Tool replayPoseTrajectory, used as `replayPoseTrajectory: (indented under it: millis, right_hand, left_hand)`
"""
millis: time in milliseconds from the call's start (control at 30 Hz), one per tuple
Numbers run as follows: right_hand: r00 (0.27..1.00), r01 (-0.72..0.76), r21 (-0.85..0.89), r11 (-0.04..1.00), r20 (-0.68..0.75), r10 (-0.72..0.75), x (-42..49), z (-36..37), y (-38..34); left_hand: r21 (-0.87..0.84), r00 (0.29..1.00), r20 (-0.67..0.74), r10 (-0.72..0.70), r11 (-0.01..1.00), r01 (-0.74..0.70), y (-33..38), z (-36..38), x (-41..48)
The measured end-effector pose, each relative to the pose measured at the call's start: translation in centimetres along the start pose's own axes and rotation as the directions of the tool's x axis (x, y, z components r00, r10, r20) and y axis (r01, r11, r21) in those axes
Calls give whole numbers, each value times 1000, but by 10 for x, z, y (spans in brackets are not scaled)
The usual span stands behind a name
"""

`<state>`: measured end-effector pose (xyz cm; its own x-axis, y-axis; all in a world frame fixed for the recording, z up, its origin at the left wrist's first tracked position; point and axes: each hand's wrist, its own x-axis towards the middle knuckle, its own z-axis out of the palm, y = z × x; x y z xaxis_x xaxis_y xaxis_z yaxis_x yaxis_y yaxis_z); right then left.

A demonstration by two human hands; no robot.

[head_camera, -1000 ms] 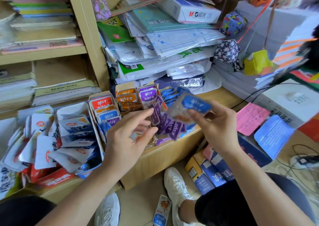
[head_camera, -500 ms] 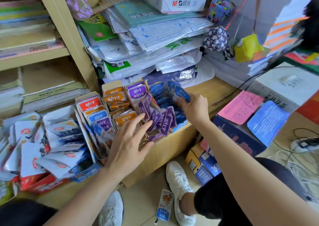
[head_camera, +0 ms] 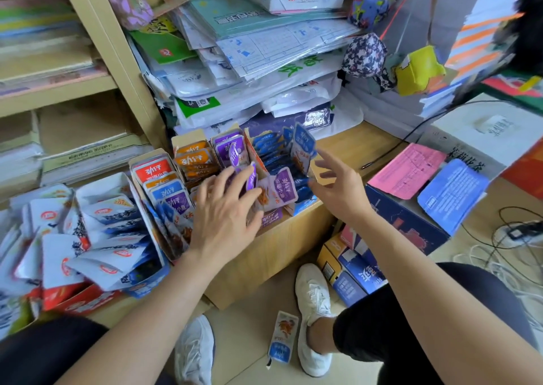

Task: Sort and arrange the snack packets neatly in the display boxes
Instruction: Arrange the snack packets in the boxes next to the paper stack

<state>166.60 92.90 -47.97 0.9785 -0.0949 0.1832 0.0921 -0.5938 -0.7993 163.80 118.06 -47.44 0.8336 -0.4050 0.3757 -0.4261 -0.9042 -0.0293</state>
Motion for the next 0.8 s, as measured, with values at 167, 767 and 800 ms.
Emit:
replayPoseTrajectory:
  millis: [167, 767, 800]
  right_hand:
    - [995, -30, 19, 999, -95, 31, -24, 5, 2]
    - [542, -124, -540, 832, 666, 513, -187, 170, 140]
    - [522, -149, -539, 829, 669, 530, -192, 183, 152]
  left_hand:
    - [-144, 984, -134, 115, 981, -134, -2, 1, -22]
    - [-275, 518, 849, -105, 749, 603, 33, 200, -220]
    - [-245, 463, 876, -134, 703, 667, 35, 208, -229]
